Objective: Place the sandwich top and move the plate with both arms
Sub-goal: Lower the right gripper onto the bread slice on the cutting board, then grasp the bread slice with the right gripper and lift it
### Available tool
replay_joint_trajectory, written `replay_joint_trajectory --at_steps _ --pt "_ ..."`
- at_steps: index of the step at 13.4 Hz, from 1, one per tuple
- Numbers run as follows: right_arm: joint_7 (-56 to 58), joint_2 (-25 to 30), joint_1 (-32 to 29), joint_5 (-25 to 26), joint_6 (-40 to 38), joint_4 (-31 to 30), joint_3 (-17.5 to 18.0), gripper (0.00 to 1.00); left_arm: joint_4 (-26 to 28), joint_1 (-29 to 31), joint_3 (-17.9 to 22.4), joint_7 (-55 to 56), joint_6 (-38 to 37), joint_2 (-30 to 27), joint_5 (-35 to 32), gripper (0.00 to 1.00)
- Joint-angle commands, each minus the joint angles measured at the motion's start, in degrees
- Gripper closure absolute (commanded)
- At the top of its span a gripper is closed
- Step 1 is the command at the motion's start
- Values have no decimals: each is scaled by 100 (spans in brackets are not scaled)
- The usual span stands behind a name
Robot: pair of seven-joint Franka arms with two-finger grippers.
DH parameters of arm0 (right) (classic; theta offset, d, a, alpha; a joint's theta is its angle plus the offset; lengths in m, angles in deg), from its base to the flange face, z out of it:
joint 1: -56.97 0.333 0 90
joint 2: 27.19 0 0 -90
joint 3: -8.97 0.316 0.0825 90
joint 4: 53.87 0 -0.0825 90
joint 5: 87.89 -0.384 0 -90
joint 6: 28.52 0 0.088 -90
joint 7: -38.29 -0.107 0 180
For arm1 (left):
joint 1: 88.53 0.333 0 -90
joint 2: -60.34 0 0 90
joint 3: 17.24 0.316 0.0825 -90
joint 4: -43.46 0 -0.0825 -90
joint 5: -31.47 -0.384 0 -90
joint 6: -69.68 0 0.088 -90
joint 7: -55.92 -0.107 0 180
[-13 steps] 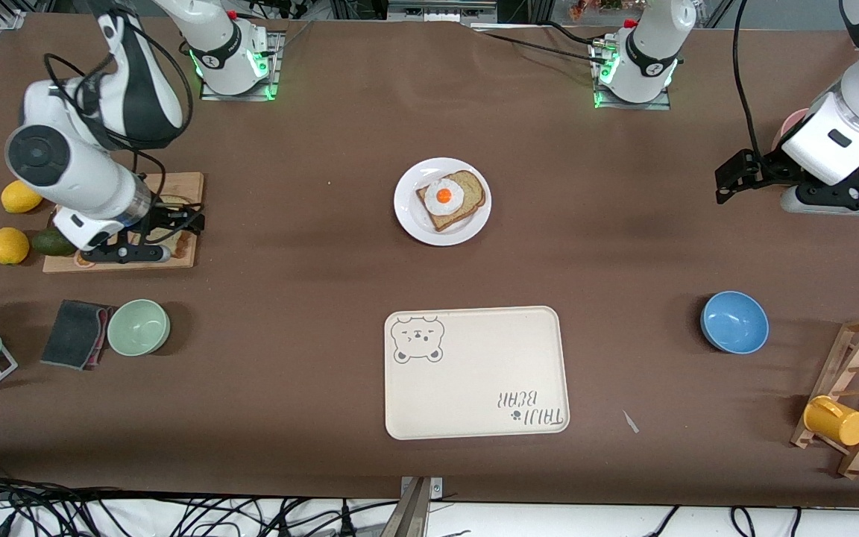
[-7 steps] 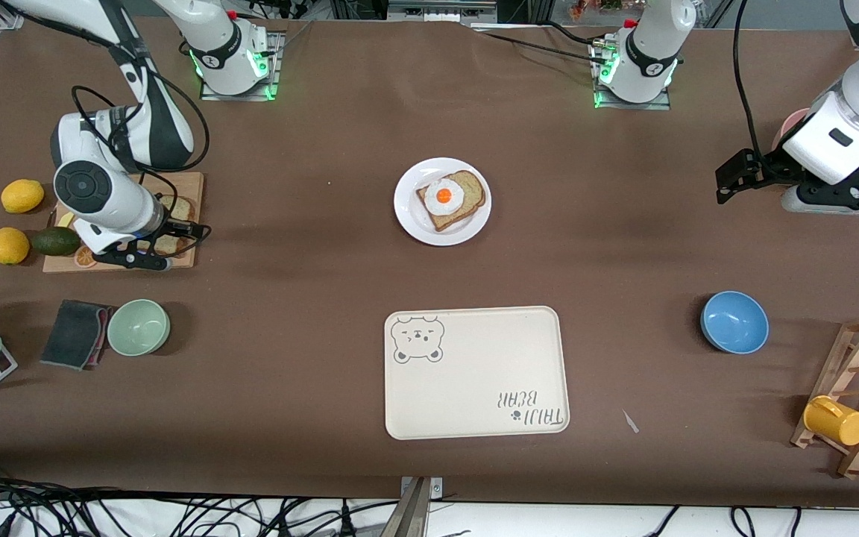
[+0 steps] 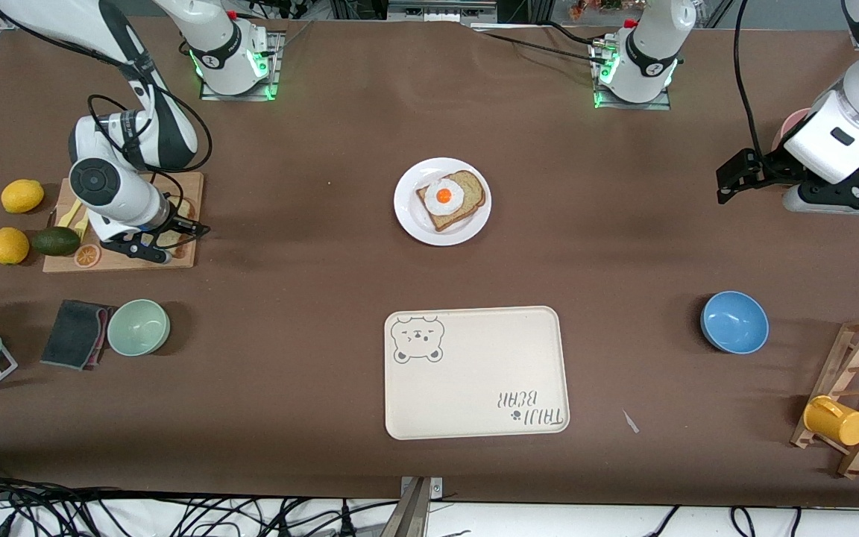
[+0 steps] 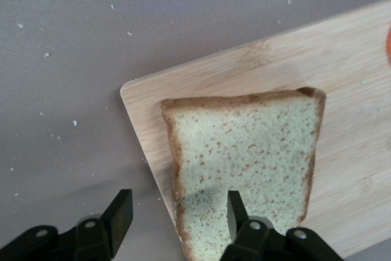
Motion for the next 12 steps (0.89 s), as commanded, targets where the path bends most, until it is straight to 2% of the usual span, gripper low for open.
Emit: replay_joint_trajectory --at_steps 1,2,4,8,11,12 --pt "-464 -195 86 501 107 12 3 32 -141 31 -57 -39 -93 42 -108 0" --pt "-535 -204 86 581 98 4 12 33 -141 31 -57 -39 -93 42 -108 0" --pt "-527 -195 86 591 54 3 12 41 -141 31 -57 -30 -93 42 -108 0" --pt "-527 -169 86 608 -16 -5 12 69 -141 22 -57 -30 -93 42 -99 0" --pt "-527 -239 86 608 -16 -23 12 76 -141 22 -57 -30 -93 42 -99 0" --pt "-510 -256 86 608 -77 -32 21 85 -141 22 -57 -30 -93 42 -99 0"
